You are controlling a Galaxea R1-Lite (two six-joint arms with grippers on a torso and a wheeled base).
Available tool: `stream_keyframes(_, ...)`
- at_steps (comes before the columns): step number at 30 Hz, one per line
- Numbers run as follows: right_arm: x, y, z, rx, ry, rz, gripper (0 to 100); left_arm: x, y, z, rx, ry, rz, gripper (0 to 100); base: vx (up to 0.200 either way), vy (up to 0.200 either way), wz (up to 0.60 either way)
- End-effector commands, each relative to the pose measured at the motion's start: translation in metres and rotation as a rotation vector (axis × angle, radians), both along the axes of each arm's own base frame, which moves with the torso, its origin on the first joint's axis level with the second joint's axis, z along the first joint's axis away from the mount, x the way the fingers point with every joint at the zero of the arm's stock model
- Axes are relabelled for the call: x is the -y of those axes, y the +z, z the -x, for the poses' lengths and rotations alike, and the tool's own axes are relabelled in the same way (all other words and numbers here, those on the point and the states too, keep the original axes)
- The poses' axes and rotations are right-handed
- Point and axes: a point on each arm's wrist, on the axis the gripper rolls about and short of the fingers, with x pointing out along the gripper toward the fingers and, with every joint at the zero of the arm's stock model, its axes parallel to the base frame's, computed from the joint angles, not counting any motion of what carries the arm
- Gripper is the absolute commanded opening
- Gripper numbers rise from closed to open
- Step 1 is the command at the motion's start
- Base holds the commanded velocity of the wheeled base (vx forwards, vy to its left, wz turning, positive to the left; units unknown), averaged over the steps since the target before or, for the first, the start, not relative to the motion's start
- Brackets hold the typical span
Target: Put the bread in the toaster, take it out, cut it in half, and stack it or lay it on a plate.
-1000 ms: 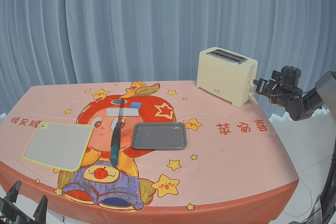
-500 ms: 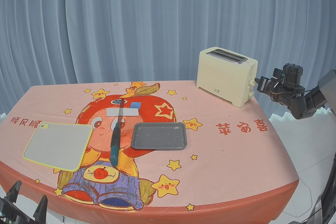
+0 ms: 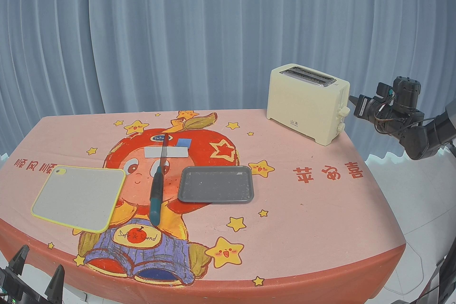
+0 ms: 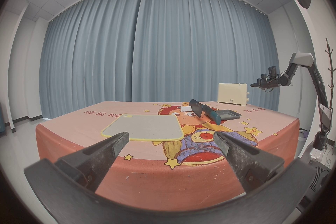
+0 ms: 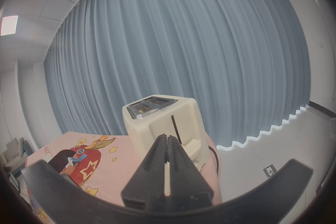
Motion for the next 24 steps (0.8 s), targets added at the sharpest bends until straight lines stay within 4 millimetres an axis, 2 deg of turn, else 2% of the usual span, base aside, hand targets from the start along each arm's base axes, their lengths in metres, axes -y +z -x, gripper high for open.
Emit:
stream_keyframes(1,-0.0038,0.0161,0.0119,0.034,0.012,0.003,0,0.0001,-0.0051,-0.0009,-0.018,0.0,-0.001,100,0.0,0.0,0.0)
stream_keyframes(24,-0.0115,0.0153,0.0188,0.022,0.029,0.004,0,0.0001,-0.0049,-0.0009,-0.016,0.0,-0.001,100,0.0,0.0,0.0)
